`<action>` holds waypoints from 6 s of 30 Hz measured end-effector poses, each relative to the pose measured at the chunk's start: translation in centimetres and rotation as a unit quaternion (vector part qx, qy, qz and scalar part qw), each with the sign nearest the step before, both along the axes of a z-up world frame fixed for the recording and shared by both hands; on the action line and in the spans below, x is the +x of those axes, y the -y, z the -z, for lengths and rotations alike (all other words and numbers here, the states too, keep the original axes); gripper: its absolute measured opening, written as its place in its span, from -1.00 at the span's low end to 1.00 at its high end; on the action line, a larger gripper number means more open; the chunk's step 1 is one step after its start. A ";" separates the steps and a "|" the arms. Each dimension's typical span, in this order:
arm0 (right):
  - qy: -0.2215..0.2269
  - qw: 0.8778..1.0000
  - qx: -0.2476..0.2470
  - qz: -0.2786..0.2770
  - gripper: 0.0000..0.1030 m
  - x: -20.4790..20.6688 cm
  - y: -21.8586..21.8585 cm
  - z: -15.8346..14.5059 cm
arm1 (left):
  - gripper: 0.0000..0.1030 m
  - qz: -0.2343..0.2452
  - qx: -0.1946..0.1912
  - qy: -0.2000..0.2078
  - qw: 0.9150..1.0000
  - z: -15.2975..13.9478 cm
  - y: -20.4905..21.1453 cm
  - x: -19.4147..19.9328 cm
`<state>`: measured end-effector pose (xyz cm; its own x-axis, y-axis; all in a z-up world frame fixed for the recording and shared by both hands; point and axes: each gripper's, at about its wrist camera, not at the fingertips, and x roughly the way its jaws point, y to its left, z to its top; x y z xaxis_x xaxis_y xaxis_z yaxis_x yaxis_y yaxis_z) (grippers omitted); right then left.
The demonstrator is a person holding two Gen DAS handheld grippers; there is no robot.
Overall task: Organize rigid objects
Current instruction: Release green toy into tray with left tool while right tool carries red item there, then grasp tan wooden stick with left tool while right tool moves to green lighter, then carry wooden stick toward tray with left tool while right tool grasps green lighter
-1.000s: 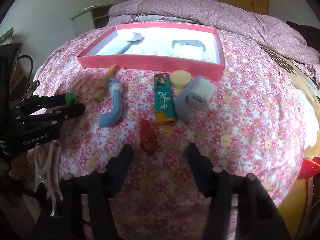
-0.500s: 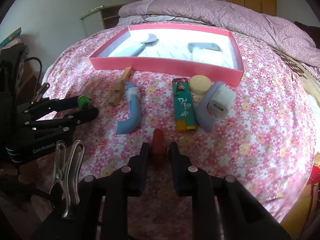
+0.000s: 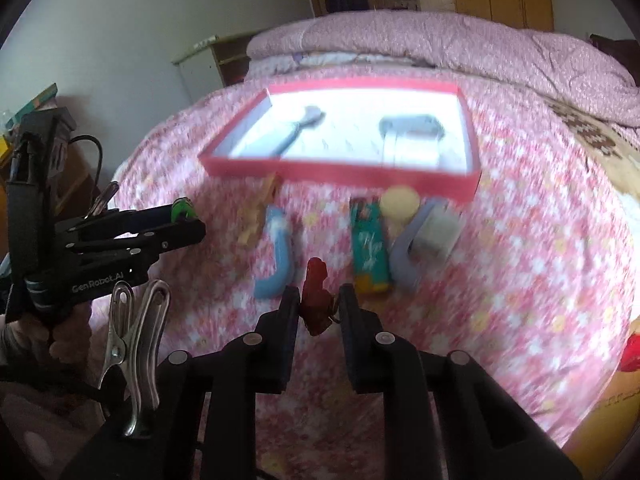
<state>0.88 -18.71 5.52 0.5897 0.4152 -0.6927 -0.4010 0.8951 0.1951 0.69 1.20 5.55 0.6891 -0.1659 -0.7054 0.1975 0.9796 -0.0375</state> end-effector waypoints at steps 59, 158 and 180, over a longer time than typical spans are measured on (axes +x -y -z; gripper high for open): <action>-0.038 0.990 0.065 0.116 -0.46 12.5 4.5 -3.6 | 0.32 -0.050 0.009 0.015 0.999 -0.9 1.3 10.5; -0.060 0.997 -0.030 0.032 -0.51 1.1 1.5 3.3 | 0.76 -0.128 0.088 0.000 0.988 4.2 -1.4 2.5; -0.061 0.998 0.001 0.030 -0.51 1.0 2.4 3.4 | 0.75 -0.032 0.053 -0.006 0.998 4.5 4.6 3.4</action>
